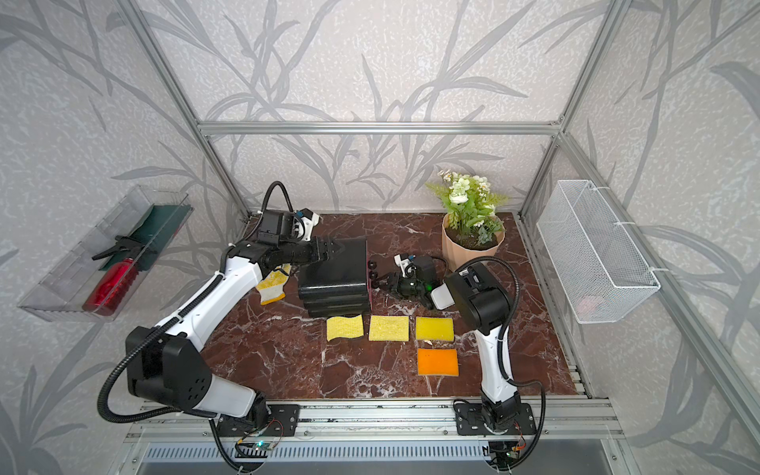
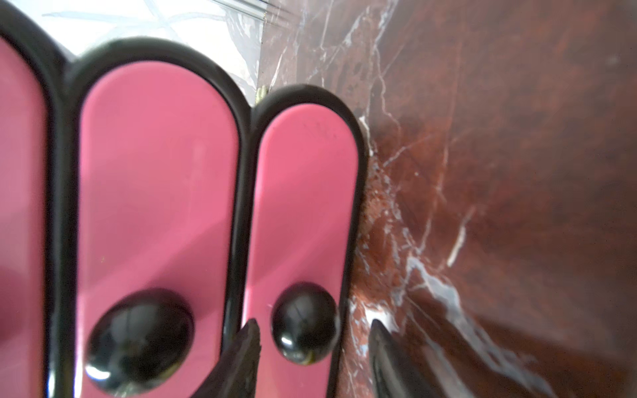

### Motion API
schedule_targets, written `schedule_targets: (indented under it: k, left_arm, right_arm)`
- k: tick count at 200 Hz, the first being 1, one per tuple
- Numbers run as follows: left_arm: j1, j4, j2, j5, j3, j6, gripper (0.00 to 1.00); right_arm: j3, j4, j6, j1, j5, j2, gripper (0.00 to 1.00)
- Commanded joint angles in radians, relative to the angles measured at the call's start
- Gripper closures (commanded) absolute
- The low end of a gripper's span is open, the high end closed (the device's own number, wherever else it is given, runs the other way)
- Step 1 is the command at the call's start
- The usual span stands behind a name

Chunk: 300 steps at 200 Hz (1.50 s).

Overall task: Take the sponge out of the drawer
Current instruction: Open the drawer in the storage box.

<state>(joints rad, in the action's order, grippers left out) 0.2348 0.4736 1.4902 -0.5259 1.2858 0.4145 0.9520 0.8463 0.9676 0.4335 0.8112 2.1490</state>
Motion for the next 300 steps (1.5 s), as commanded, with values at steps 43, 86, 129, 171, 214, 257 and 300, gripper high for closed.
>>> schedule_targets:
  k: [43,86,129,171,214,257,300]
  left_arm:
    - [-0.003,0.077,0.046,0.01,-0.005,-0.01,0.17]
    - [-0.012,0.074,0.042,0.015,-0.011,-0.017,0.17]
    - [-0.036,0.068,0.042,0.021,-0.022,-0.023,0.17]
    - [-0.066,0.064,0.04,0.039,-0.034,-0.02,0.17]
    - [-0.069,0.07,0.033,0.053,-0.035,-0.022,0.17]
    - [-0.068,0.066,0.032,0.05,-0.037,-0.016,0.17]
    - [-0.069,0.065,0.03,0.052,-0.039,-0.014,0.17]
  right_arm:
    - [0.045,0.082,0.049,0.024,0.029,0.06,0.58]
    - [0.045,0.08,0.051,0.039,0.02,0.06,0.66]
    - [0.08,0.031,0.033,0.075,-0.007,0.06,0.74]
    - [0.086,-0.01,0.004,0.09,-0.033,0.045,0.77]
    - [0.045,-0.061,-0.046,0.058,-0.078,-0.005,0.8]
    - [-0.026,-0.054,-0.071,-0.023,-0.116,-0.05,0.81]
    - [-0.085,-0.141,-0.145,-0.089,-0.161,-0.113,0.81]
